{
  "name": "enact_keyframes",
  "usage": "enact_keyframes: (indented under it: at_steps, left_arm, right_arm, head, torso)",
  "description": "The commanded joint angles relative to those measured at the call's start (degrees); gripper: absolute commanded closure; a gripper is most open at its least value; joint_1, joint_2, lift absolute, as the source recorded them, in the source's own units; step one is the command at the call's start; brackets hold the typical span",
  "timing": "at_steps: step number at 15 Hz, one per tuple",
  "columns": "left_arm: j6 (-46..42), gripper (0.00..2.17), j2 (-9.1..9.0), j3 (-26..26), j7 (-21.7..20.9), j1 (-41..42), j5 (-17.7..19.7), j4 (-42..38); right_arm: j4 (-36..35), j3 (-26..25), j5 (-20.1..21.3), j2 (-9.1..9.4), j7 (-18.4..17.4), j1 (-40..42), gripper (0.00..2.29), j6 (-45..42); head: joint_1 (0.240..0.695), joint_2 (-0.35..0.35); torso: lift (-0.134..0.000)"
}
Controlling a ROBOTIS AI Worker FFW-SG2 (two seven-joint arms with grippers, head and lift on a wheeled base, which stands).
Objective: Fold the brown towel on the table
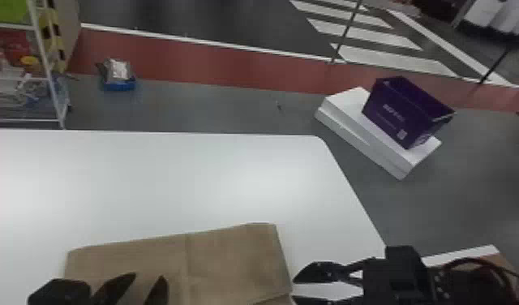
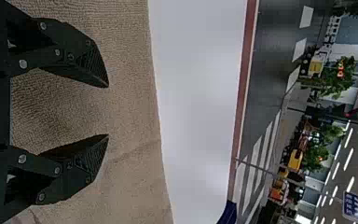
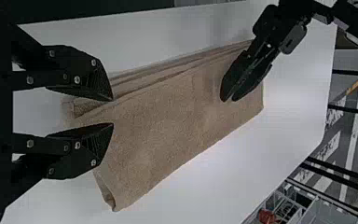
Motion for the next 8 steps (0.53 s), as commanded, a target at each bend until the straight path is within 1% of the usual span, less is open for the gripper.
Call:
enact_keyframes:
  at_steps: [1,3,5,8]
  left_arm:
    - [1.5,0.6,-0.01,-0.5,0.3,0.0,-0.7,-0.9]
    - [2.2,0.6,-0.01,-0.7,0.5,0.0,-0.8,-1.3]
    - [2.2,0.6,-0.01,-1.1,0.7,0.0,-1.0,-1.3]
    - [2.2,0.6,-0.01,-1.2,1.1,0.0,-1.0,-1.3]
  right_arm:
    - [0.6,0.0,2.5,-2.02,0.0,0.0,0.83,-0.2]
    - [0.7,0.0,3.8,-3.43,0.0,-0.2,0.83,-0.2]
    - [1.3,0.8,6.3,-4.31,-0.3,-0.8,0.83,0.0]
    - [1.9,2.0,7.3,-4.57,-0.1,-2.0,0.83,0.5]
  head:
    - [0.695,-0.35]
    - [0.695,-0.35]
    - [0.695,-0.35]
    - [0.695,-0.35]
  torso:
    - [-0.124]
    - [-0.124]
    - [-0.124]
    - [-0.124]
